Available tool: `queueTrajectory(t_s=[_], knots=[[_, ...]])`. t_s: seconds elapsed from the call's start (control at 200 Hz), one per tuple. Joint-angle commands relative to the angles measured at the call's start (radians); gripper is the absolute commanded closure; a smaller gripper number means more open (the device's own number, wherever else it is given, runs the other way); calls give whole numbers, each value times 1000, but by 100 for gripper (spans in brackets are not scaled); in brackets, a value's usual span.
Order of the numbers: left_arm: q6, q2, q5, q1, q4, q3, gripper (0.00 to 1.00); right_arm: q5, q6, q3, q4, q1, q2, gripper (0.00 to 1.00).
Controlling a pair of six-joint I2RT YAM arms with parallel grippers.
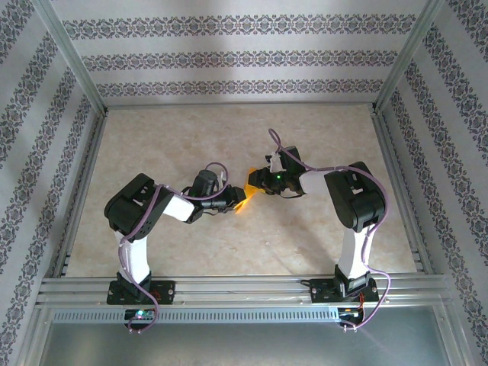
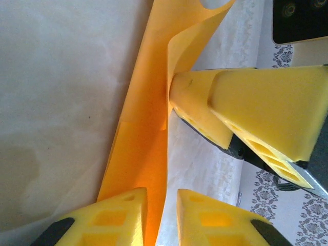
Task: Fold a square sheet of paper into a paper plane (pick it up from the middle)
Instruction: Fold the wing for the fifth time at the center of the table.
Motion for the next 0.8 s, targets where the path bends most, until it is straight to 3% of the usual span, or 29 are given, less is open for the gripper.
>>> queueTrajectory(t_s=[0.0, 0.28, 0.625, 0.794], knots=[[28, -23, -16, 18, -43, -16, 78, 106, -7, 9, -54, 3, 45, 56], [54, -77, -50, 18, -86, -24, 76, 142, 3, 26, -96, 3, 58, 56], [211, -140, -74, 4, -265, 35, 72, 170, 17, 40, -136, 2, 71, 56], [317, -138, -111, -14, -431, 110, 70, 168, 19, 39, -137, 2, 71, 56]])
